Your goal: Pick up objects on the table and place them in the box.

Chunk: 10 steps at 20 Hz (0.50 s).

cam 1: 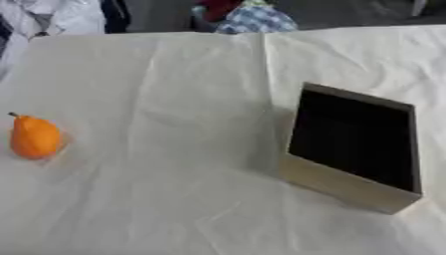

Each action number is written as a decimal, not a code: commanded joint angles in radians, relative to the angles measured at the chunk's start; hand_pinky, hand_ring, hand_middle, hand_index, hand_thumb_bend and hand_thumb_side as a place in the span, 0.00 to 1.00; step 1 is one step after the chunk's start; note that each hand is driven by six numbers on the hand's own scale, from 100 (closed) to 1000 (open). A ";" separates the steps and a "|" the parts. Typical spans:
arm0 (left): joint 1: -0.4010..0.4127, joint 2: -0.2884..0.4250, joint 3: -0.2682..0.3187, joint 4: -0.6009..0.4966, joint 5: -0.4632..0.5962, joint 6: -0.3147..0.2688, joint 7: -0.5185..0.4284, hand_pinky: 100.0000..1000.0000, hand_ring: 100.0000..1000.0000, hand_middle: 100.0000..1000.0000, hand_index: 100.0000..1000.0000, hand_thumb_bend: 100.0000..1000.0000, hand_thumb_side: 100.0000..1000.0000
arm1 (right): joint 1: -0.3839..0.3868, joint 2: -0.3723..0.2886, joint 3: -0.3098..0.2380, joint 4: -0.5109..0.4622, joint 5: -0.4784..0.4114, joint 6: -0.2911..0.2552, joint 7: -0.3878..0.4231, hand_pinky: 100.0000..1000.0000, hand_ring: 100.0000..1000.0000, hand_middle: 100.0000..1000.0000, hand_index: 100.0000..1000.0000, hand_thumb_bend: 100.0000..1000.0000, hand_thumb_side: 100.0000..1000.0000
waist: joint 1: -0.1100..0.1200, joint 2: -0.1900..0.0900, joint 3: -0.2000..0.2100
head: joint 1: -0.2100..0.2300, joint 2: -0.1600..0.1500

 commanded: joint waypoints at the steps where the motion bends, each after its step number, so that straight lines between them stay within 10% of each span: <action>1: -0.023 0.051 -0.014 0.012 -0.015 -0.004 -0.019 0.83 0.91 0.87 0.88 0.44 0.00 | -0.015 -0.021 0.000 -0.018 -0.007 -0.003 0.002 0.54 0.65 0.53 0.75 0.00 0.78 | 0.001 -0.011 -0.002 | 0.007 -0.006; 10: -0.044 0.047 -0.064 0.052 -0.034 -0.009 -0.064 0.82 0.91 0.87 0.88 0.46 0.00 | -0.017 -0.018 0.001 -0.018 -0.011 -0.006 0.001 0.54 0.65 0.53 0.75 0.00 0.78 | 0.003 -0.006 -0.007 | 0.010 -0.004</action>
